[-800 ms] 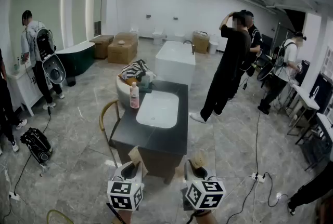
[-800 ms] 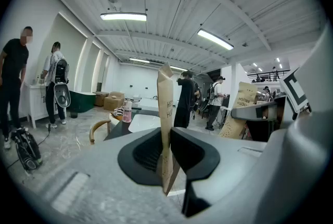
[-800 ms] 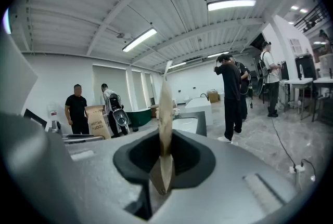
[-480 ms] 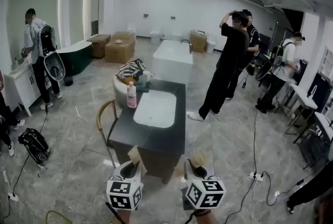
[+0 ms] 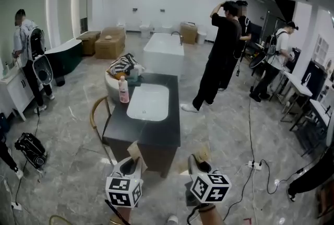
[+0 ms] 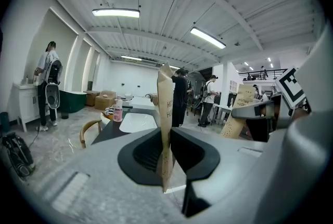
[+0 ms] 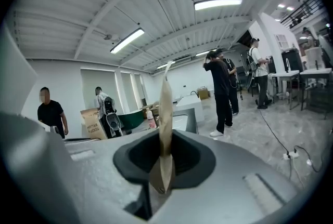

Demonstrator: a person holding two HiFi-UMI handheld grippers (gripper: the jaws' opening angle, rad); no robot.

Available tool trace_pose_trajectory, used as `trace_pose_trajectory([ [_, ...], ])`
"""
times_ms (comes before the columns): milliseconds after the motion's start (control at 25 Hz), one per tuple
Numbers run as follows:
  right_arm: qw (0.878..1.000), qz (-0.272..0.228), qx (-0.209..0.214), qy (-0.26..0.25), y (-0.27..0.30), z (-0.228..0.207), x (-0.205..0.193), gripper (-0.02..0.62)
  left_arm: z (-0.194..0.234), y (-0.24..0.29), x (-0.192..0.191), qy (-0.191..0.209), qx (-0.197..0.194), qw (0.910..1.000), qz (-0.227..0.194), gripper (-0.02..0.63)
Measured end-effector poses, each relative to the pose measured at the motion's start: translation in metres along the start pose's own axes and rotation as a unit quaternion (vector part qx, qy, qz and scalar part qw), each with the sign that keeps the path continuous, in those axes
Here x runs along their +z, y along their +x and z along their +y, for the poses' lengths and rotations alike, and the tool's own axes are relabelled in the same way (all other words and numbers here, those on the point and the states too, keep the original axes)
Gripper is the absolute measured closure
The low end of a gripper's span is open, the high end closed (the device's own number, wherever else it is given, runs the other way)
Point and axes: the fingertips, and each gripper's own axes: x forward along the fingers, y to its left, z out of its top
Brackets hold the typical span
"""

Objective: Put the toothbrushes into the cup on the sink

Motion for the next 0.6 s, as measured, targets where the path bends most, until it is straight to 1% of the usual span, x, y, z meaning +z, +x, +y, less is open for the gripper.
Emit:
trace_pose_trajectory([
  [120,1.000,-0.005,-0.012,0.009,0.000,-0.014,0.002,0.546,-0.007,0.009,0.000,0.003,-0.009,0.9999,0.005,0.554],
  [280,1.000,-0.015,-0.021,0.018,0.010,-0.036,0.008,0.546,-0.016,0.031,0.009,0.022,-0.014,0.9996,0.007,0.554],
  [400,0.999,-0.017,-0.023,0.021,0.021,-0.056,0.012,0.546,-0.025,0.053,0.014,0.027,-0.014,0.9995,0.003,0.554],
  [600,0.999,-0.020,-0.018,0.017,0.046,-0.096,0.034,0.546,-0.044,0.099,0.025,0.030,-0.011,0.9995,-0.001,0.554],
])
